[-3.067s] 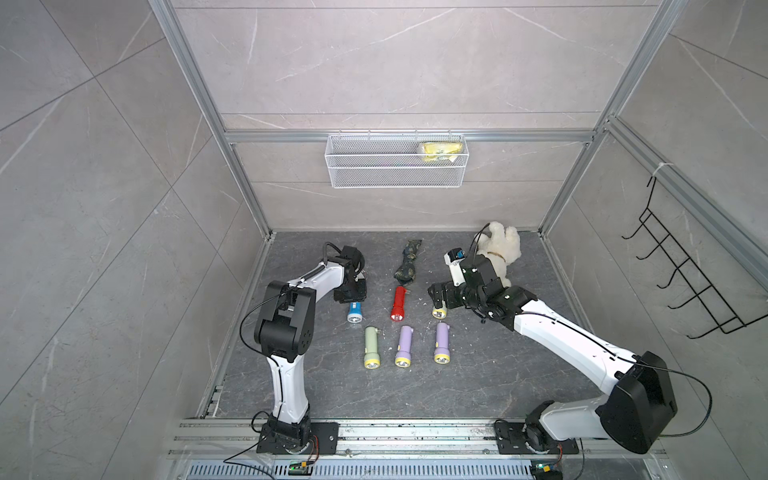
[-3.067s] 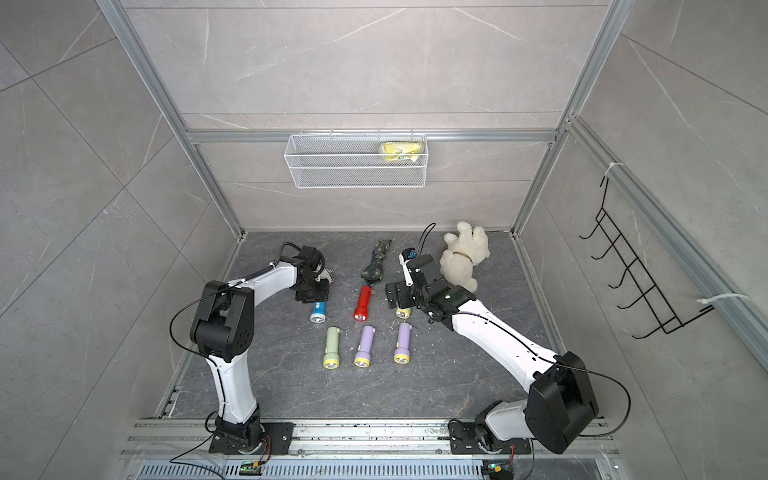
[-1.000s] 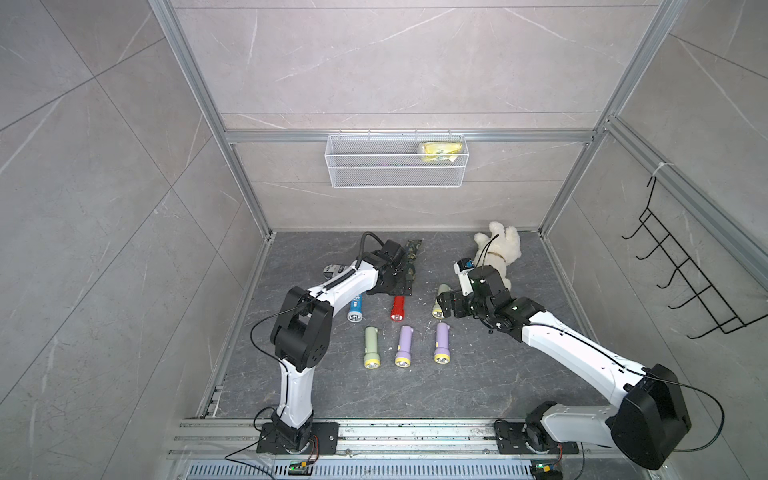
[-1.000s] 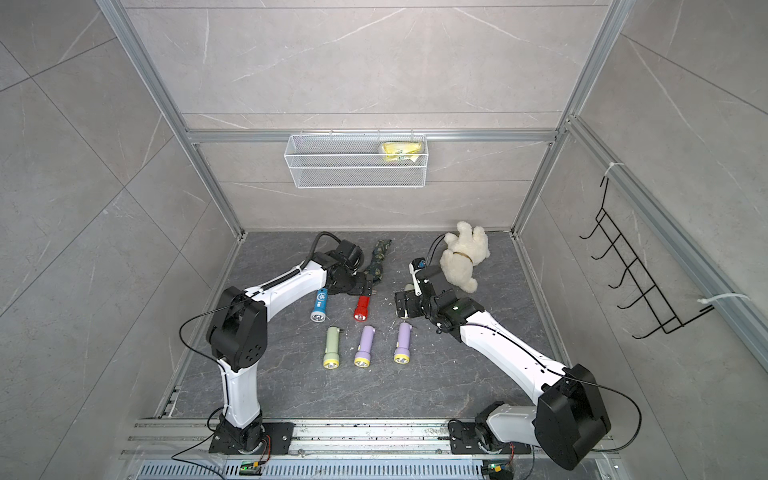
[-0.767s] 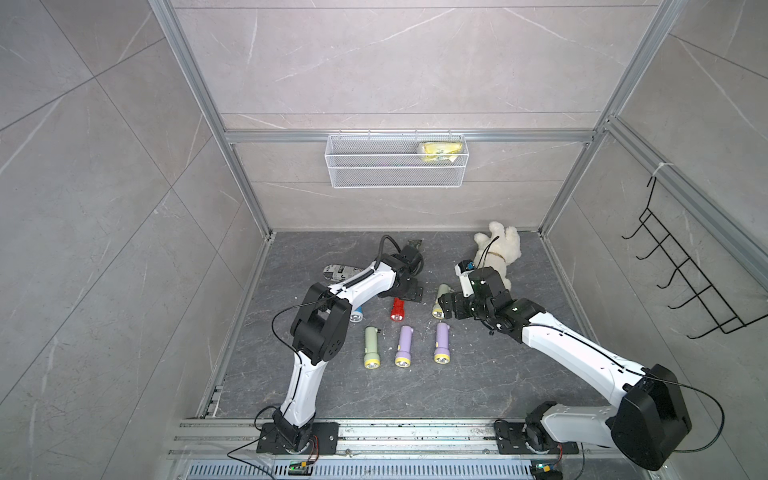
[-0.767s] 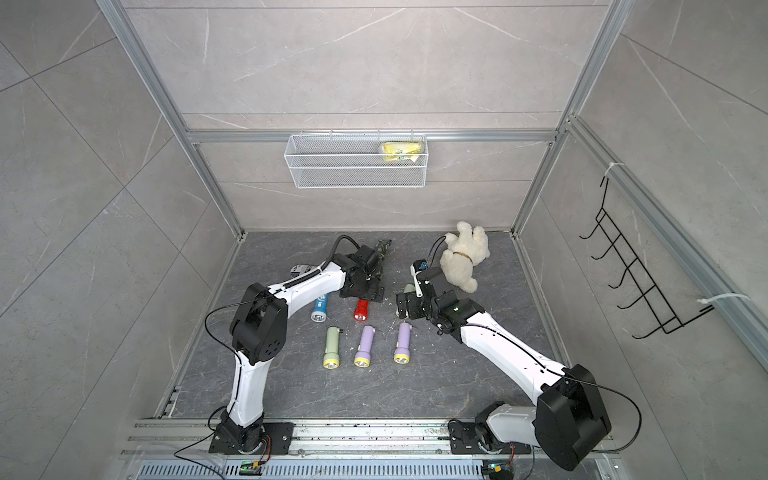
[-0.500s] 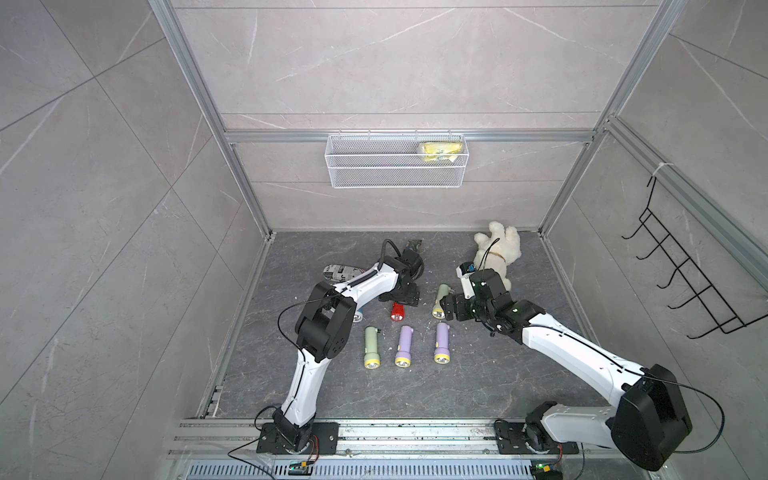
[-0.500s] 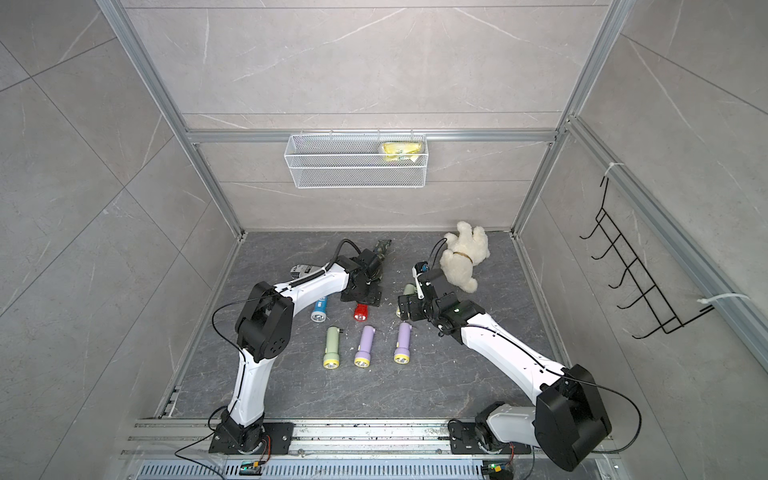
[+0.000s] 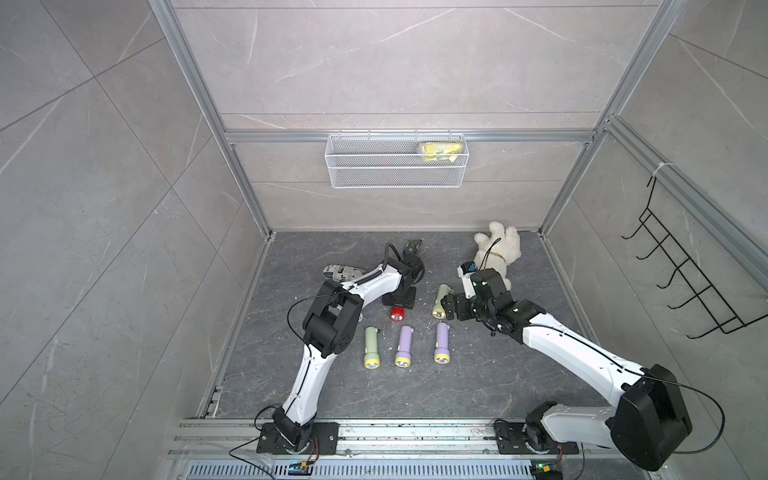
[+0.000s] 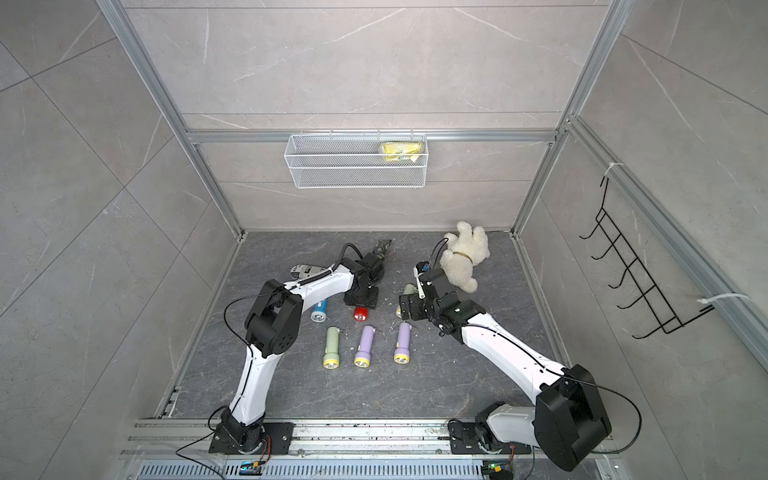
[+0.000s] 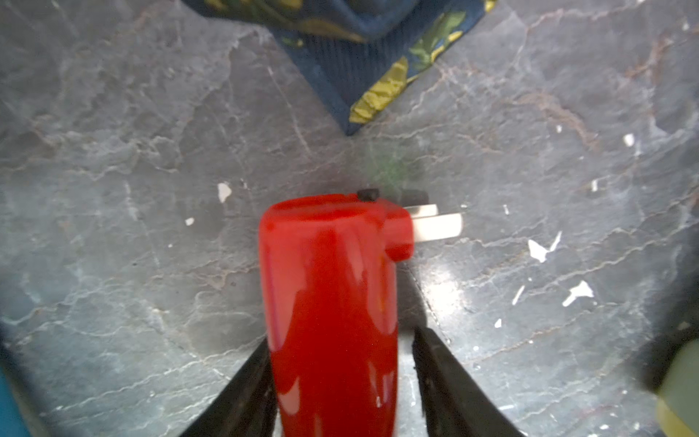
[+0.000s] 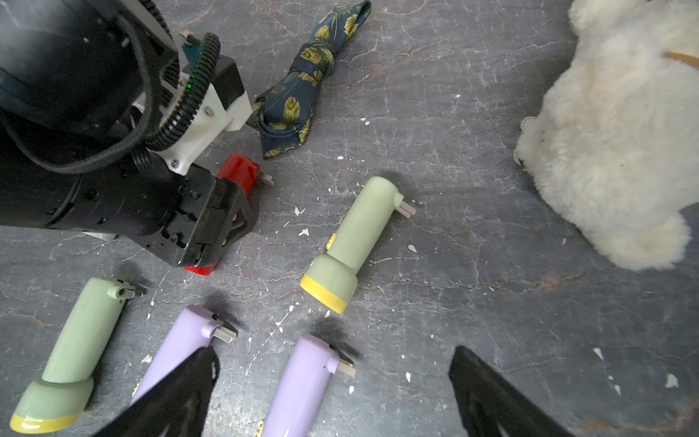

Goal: Close the plug at the bottom of the flashlight
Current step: Pick up the flashlight from the center of the board.

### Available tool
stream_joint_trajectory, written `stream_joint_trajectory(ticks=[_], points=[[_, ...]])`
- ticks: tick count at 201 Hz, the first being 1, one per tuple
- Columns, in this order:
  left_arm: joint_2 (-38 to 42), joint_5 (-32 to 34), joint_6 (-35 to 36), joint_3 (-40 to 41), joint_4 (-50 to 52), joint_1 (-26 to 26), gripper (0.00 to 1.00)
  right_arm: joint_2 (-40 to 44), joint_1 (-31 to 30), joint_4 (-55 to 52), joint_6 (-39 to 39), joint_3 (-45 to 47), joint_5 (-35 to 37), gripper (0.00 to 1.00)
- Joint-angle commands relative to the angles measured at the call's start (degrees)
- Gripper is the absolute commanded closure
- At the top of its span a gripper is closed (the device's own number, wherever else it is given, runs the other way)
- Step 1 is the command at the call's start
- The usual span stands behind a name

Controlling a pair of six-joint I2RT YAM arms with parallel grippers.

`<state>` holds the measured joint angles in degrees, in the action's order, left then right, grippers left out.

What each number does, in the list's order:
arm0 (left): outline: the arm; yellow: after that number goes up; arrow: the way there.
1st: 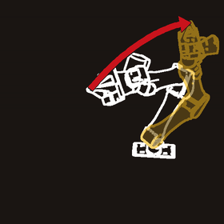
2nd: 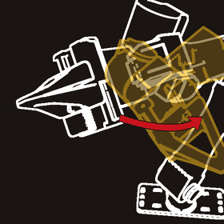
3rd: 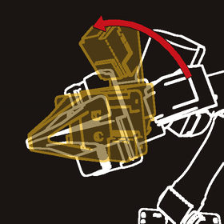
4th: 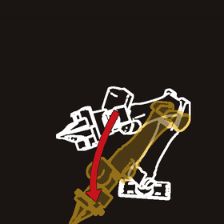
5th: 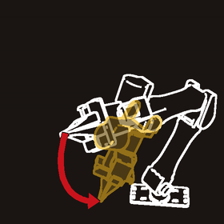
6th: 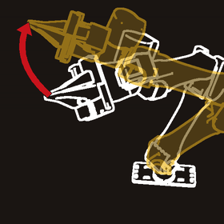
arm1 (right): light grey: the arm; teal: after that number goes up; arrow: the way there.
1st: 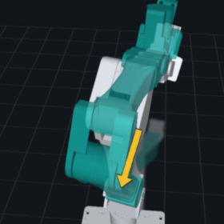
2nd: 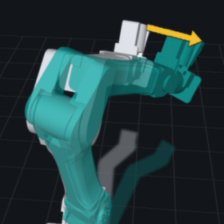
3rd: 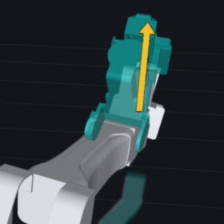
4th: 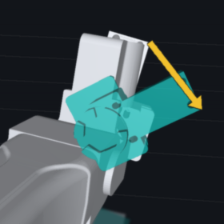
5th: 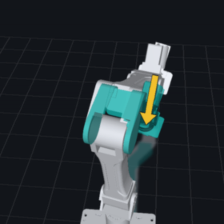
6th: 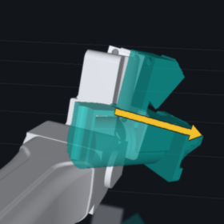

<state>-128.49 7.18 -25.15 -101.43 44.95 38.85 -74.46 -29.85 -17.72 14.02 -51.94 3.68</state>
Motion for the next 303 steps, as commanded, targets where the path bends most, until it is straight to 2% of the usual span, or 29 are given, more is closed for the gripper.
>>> stream_joint_trajectory(ticks=[1,53,76,90,136,196,231,242,257,277,286,303], points=[[-2.13,-0.02,-0.13,-1.14,2.28,-0.18,0.51,1.2,0.29,0.75,1.1,0.6,0.34,0.0],[-2.1,0.32,0.35,-1.14,2.69,-0.23,0.68,1.15,0.37,0.69,1.27,0.61,0.32,0.0],[-1.94,-0.19,1.14,-1.37,2.78,-0.35,0.84,1.25,0.45,0.63,1.29,0.5,0.28,0.0],[-1.7,-0.81,2.31,-1.99,3.0,-0.4,1.0,1.09,0.41,0.61,1.35,0.28,0.27,0.0],[2.51,-0.46,9.44,-2.81,2.32,-0.53,1.0,0.19,0.9,-0.14,1.36,-1.78,0.54,0.0],[20.25,2.15,13.61,8.82,-17.0,-0.57,1.0,0.49,2.95,0.98,0.52,-5.01,-3.54,0.0],[29.08,-4.56,17.49,16.63,-30.39,-0.7,1.0,0.55,4.35,1.5,0.13,-7.18,-6.97,0.0],[32.14,-8.78,21.29,21.61,-37.45,-0.66,1.0,0.95,4.83,2.07,-0.08,-7.46,-8.91,0.0],[37.48,-14.03,25.81,32.17,-53.31,-0.71,1.0,2.08,5.5,3.94,-1.01,-7.34,-12.86,0.0],[42.74,-19.06,30.4,45.54,-72.77,-0.96,1.0,4.0,6.56,7.65,-2.43,-6.45,-21.67,0.0],[44.01,-22.22,31.4,48.28,-74.42,-1.89,1.0,4.85,7.22,9.5,-2.68,-5.87,-26.34,0.0],[45.44,-30.51,30.06,49.28,-71.62,-4.83,1.0,5.82,8.65,13.1,-1.89,-5.04,-35.44,0.0]])
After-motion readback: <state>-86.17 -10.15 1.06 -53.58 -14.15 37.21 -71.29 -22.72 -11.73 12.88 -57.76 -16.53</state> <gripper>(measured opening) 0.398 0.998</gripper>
